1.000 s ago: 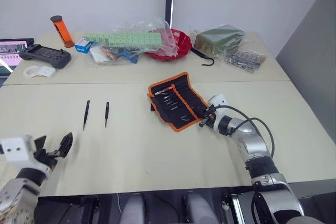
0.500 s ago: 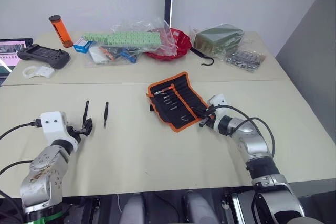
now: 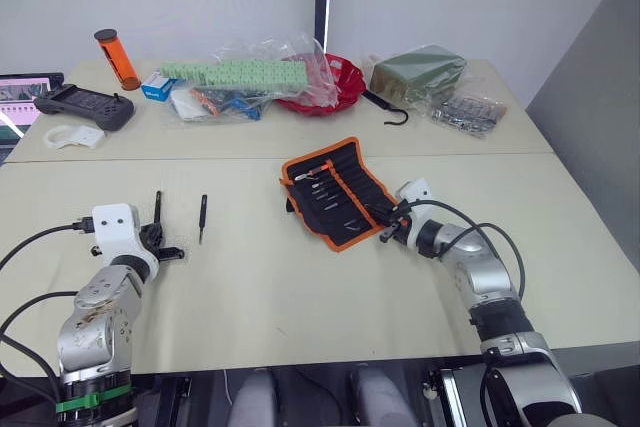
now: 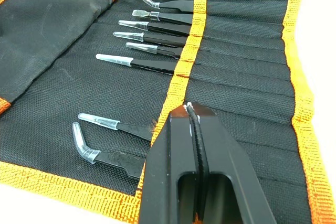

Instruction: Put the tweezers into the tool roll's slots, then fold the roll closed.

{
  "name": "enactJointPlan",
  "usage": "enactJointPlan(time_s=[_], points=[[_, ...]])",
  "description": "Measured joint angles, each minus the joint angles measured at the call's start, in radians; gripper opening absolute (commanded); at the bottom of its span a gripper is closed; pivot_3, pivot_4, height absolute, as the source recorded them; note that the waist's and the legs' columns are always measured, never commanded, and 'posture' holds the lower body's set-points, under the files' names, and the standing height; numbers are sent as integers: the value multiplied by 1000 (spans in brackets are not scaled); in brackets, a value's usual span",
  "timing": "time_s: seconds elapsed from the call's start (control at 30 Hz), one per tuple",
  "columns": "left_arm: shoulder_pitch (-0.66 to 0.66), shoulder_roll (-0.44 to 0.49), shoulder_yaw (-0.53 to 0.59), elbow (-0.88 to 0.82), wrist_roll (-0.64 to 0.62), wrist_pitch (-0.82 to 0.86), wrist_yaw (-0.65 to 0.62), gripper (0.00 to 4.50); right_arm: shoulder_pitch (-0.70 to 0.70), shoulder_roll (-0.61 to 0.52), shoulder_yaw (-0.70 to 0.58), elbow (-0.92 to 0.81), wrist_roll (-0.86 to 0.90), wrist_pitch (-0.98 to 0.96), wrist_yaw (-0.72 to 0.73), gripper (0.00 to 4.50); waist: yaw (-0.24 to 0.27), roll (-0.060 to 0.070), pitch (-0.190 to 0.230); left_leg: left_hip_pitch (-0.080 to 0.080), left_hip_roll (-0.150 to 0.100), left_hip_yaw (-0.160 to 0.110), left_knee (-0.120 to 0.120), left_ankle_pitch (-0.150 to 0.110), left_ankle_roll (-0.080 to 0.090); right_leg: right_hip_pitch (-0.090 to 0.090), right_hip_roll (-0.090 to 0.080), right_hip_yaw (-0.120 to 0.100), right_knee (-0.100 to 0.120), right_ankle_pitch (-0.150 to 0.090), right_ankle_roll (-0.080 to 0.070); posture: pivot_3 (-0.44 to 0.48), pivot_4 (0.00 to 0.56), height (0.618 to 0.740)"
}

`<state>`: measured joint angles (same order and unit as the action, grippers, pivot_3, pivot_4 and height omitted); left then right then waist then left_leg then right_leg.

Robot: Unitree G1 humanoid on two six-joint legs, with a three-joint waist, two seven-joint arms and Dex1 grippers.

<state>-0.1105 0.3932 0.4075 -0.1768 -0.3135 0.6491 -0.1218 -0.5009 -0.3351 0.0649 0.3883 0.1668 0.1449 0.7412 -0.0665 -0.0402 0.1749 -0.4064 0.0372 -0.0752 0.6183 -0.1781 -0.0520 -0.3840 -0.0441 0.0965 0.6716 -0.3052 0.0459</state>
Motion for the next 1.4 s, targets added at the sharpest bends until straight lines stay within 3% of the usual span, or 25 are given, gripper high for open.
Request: enactJointPlan(time_s=[0.13,0.3,0.5,0.6,0.73,0.87,1.0,1.23,1.4], points=[[-9,5,2,10,-2,-15,-14,19,0,0,1,-7,-5,5,0,0,-1,0,0,-1,0,0,0,0,0,-1,0,0,0,0,0,0,150,740],[-34,75,-1,-24,-19,-1,-76,19,4,-1,0,-17,-5,12,-1,0,-1,0,0,-1,0,0,-1,0,0,-1,0,0,0,0,0,0,150,740],[-165,148,-74,-134,-127,100,-209,19,10,-2,0,-29,-7,18,-8,0,0,0,0,-1,0,0,-1,0,0,-1,0,0,-1,0,0,0,150,740],[-265,225,-161,-190,-200,172,-318,19,16,1,3,-43,-8,19,-18,0,-3,0,0,-1,0,0,-2,0,0,-1,0,0,-1,0,0,0,150,740],[-402,271,-315,-201,-190,232,-372,19,37,3,3,-71,-9,20,-32,0,-3,0,1,-1,-1,-1,-4,0,0,-1,0,0,-1,0,0,0,150,740],[-583,252,-442,-132,-193,356,-401,19,53,2,1,-93,-9,22,-48,0,-1,0,1,-2,-1,-1,-4,0,0,-2,0,0,-2,0,1,0,150,740],[-722,246,-572,-29,-202,401,-530,19,71,2,0,-120,-9,28,-65,0,-3,1,1,-2,-1,-1,-6,0,0,-2,1,0,-2,0,1,0,150,740],[-845,240,-825,161,-81,361,-710,19,106,3,-3,-165,-8,38,-97,0,1,2,2,-4,-1,-2,-6,1,0,-3,1,0,-5,0,1,0,150,740],[-908,183,-907,237,-9,351,-762,19,123,7,-5,-192,-8,44,-119,0,2,2,2,-5,-2,-2,-5,1,0,-3,1,0,-6,-1,1,0,150,740]])
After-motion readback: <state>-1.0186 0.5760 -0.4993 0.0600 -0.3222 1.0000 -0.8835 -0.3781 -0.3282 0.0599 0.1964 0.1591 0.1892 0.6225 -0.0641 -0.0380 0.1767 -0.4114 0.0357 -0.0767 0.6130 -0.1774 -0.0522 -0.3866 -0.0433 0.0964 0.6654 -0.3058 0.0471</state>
